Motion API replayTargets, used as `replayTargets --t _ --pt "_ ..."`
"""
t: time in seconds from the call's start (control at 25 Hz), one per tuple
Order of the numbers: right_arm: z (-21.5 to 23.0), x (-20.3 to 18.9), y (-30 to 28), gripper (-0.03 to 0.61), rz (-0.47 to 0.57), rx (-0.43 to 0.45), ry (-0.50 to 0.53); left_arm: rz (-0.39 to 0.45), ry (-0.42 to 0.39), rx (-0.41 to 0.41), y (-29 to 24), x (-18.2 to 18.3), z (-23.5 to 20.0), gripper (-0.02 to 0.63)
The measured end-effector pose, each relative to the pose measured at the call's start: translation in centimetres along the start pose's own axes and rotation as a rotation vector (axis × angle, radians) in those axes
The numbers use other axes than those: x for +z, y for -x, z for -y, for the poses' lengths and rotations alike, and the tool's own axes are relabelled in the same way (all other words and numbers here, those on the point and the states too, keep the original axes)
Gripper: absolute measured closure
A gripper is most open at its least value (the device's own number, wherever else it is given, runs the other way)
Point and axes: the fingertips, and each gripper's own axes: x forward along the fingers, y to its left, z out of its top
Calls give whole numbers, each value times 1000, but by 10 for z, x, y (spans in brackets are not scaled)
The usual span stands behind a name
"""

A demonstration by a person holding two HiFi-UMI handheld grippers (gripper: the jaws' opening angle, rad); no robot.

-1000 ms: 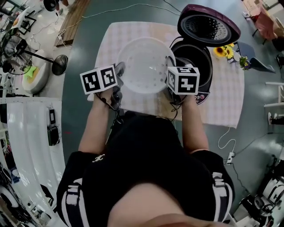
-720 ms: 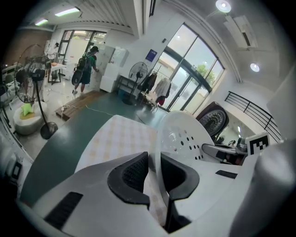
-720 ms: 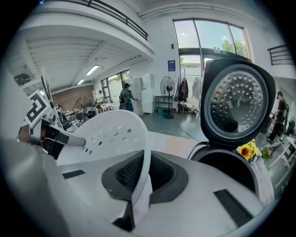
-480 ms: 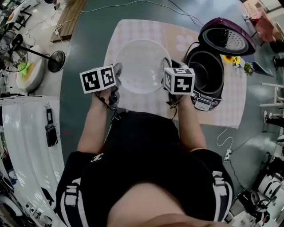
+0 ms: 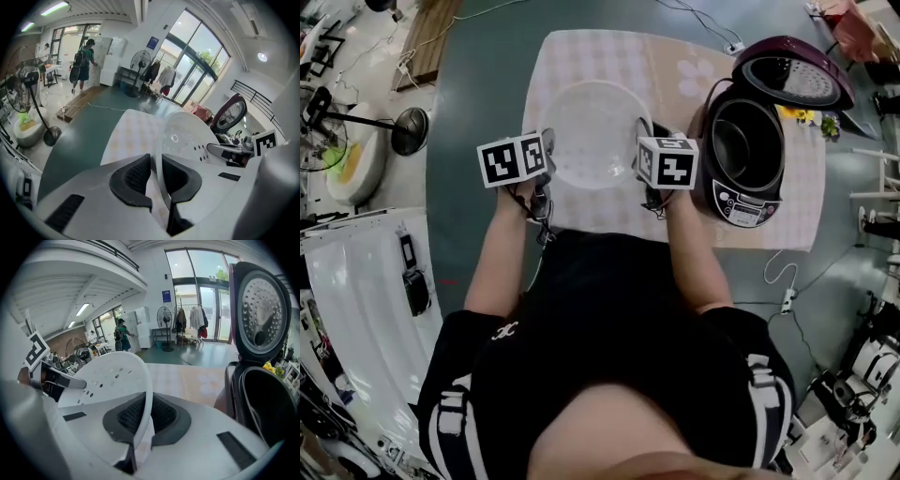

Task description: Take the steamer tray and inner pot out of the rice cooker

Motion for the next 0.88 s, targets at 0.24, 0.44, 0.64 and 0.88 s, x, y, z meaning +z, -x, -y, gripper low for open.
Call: replayTargets --t 0.24,0.44,0.64,0.88 --pt "-1 -13 -37 567 6 -42 7 -31 -61 -2 -34 -6 -26 572" --pt "5 -17 -65 566 11 -62 19 -45 -101 1 -62 -4 -41 573" --pt "21 -21 -97 566 4 -74 -7 -67 -93 -17 -97 4 -51 572" --pt "50 -20 -133 566 -36 -119 -35 -88 -166 -23 -141 23 -51 571"
